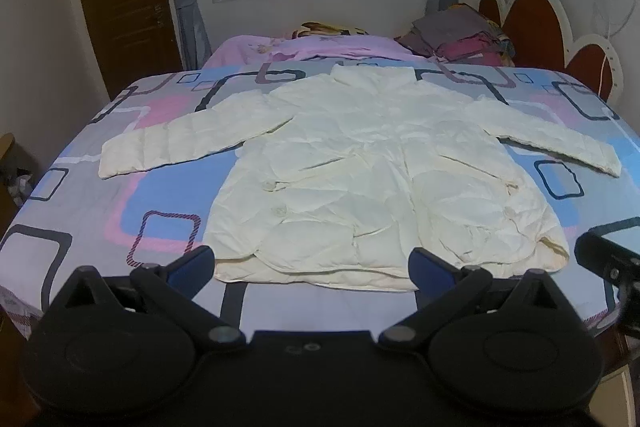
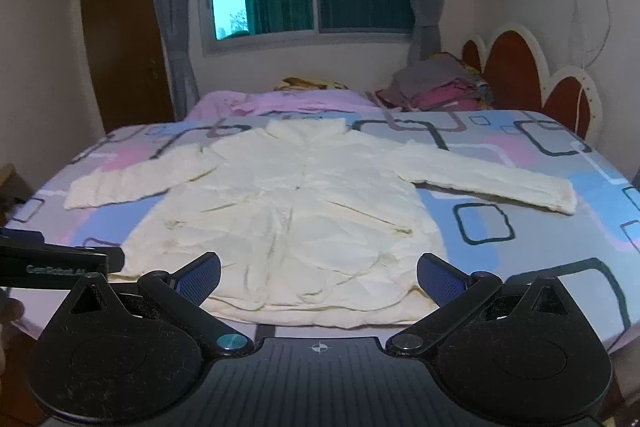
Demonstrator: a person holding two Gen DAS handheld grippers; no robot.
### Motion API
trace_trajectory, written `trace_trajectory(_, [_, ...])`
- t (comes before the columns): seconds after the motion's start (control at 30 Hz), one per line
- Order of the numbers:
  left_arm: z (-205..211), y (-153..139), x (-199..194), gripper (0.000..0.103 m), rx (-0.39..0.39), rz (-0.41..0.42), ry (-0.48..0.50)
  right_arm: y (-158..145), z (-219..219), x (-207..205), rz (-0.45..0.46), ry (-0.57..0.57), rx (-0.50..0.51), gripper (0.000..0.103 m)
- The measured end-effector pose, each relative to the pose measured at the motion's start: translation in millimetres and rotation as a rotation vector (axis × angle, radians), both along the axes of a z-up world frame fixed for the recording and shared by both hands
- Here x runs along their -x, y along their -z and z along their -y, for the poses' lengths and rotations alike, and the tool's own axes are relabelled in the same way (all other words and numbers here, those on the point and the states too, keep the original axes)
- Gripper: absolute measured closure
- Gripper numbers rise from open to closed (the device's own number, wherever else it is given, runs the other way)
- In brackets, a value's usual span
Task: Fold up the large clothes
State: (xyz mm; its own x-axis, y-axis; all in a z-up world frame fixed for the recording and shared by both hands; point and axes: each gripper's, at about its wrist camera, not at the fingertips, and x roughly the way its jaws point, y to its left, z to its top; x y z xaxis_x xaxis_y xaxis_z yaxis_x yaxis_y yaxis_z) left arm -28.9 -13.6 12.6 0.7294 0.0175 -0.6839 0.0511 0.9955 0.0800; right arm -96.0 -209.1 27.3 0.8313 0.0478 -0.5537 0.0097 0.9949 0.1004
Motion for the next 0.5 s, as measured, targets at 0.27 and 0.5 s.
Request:
trace_trajectory(0.27, [3.6,2.0,1.2,0.0,-0.004,-0.008,0.007,-0.8,2.5,-0.9,0.009,0.011,0.002,0.0])
trace_trajectory(0.5, [6.2,3.9,1.9,0.0,-0.011,-0.011,0.003,-1.0,5.2,-1.4,0.005,0.008,-0.001,0.0])
